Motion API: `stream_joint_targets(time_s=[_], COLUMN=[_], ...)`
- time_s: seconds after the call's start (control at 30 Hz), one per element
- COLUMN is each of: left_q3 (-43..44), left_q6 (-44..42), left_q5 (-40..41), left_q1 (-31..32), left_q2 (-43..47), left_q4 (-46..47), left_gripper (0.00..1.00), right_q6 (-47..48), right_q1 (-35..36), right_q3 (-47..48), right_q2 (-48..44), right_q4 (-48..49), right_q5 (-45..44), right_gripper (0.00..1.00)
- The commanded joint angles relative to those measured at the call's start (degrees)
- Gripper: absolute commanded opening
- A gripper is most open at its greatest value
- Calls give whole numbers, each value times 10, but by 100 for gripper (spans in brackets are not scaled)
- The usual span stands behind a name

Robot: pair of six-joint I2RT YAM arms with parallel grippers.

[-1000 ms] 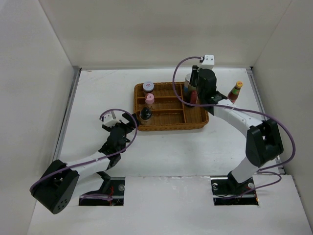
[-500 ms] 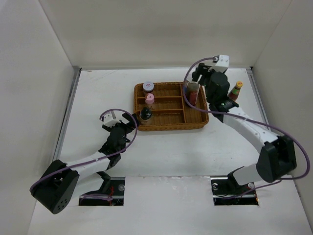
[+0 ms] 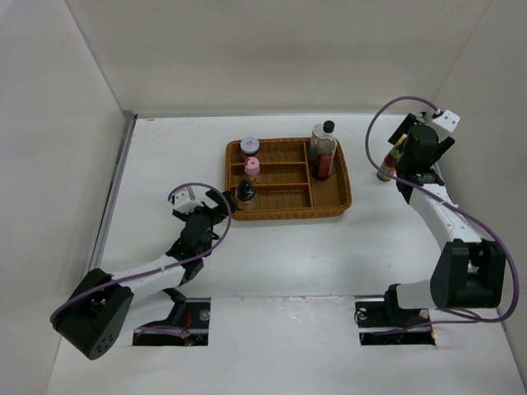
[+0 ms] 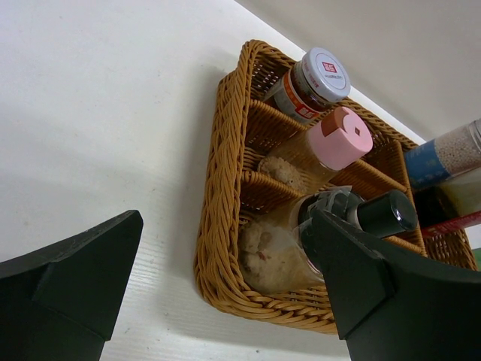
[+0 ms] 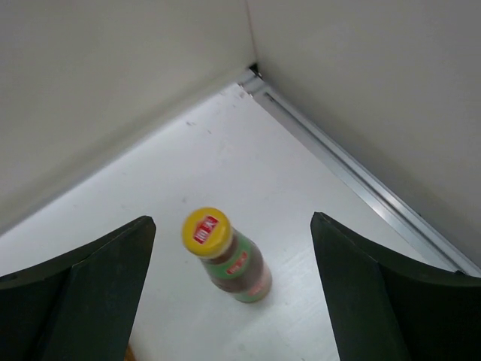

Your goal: Organize the condiment bottles

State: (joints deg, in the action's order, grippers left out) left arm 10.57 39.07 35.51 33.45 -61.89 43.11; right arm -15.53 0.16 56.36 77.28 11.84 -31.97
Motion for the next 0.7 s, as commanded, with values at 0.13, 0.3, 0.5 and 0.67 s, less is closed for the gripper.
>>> stream_joint_targets(time_s=[0.13,0.3,0.5,0.67], left_q3=[5,5,7,9], left_q6=[7,7,7,7], left_q5=[-4,-7,-7,-8], left_q1=[3,3,2,0], left_q2=[4,0,-4,-12], left_q4=[26,26,26,26], left_gripper=[100,100,100,100], right_q6=[-21,-12,3,35], right_q1=[-23,-24,-21,-18], right_q3=[18,52,79,94], right_q2=[55,97,134,165], right_q4=[-23,-19,-10,-1], right_q5=[56,64,61,42], right_gripper=[90,87,71,54])
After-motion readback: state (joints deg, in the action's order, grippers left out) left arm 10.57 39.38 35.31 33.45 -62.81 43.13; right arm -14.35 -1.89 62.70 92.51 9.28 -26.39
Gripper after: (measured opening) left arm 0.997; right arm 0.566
